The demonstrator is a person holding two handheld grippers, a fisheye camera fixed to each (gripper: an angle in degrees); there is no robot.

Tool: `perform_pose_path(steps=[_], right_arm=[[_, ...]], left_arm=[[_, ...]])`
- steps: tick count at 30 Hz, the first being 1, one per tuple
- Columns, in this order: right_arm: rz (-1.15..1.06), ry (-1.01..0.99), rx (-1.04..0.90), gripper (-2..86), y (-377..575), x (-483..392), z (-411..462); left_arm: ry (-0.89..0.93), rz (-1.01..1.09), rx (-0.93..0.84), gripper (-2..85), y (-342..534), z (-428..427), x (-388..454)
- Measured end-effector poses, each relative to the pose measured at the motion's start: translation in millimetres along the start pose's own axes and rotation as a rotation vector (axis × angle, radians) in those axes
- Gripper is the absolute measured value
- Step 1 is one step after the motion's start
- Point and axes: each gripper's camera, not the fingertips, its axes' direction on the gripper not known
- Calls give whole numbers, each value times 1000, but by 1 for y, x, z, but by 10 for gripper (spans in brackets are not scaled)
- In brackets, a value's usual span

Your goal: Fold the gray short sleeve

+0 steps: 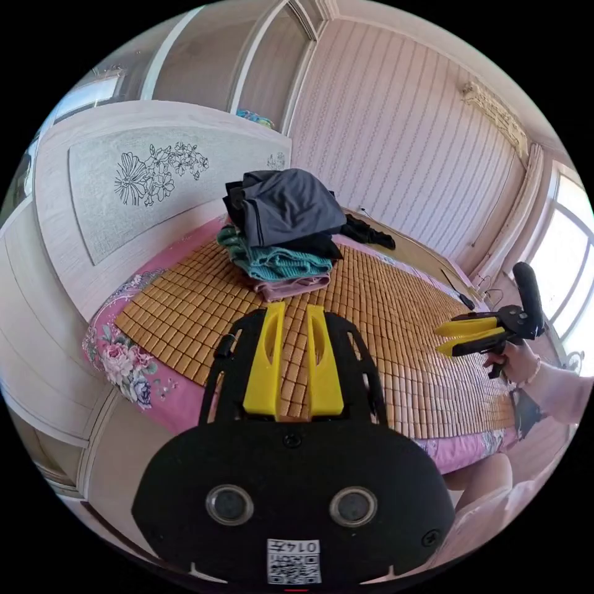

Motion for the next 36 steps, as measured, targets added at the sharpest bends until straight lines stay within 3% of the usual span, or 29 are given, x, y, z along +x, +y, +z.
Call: perform_pose_path(steps=[4, 8, 12, 24, 26, 29, 31, 36], right_arm=[[17, -52, 87, 105, -91, 0, -12], [51, -68, 192, 100, -111, -6, 4], [48, -6, 74, 101, -133, -5, 33], [121, -73, 226, 117, -183, -17, 11], [160, -57, 168, 118, -176, -16, 19], [144, -12, -108, 60, -130, -23, 68], [142, -81, -306, 33, -53, -30, 112], [317, -232, -248, 18, 118, -21, 91]], left_arm=[[-77, 22, 84, 72, -55, 21, -34], [-48, -37, 60, 110, -93, 65, -65], [18, -44, -111, 2, -111, 110, -81], [169, 187, 101, -10, -68, 23, -16], [216, 231, 110, -10, -46, 7, 0], [283, 311, 59, -10, 7, -7, 37], [307, 358, -91, -10, 61, -1, 72], [454, 341, -300, -10, 150, -3, 112]])
